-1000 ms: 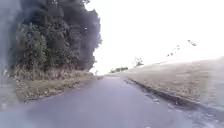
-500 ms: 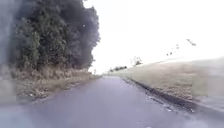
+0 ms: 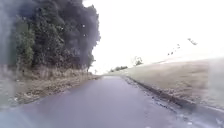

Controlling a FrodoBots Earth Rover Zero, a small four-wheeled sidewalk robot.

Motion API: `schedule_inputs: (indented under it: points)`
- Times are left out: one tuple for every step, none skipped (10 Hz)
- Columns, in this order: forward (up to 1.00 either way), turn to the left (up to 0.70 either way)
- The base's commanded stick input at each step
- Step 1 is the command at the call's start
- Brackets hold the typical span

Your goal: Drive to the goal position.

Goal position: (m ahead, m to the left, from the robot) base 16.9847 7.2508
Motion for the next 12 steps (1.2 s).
schedule_inputs:
  points:
    - [1.00,0.00]
    - [1.00,0.13]
    - [1.00,0.38]
    - [1.00,0.17]
    - [1.00,0.00]
    - [1.00,0.00]
    - [1.00,0.00]
    - [1.00,0.00]
    - [1.00,0.00]
    - [1.00,0.16]
    - [1.00,0.37]
    - [1.00,0.10]
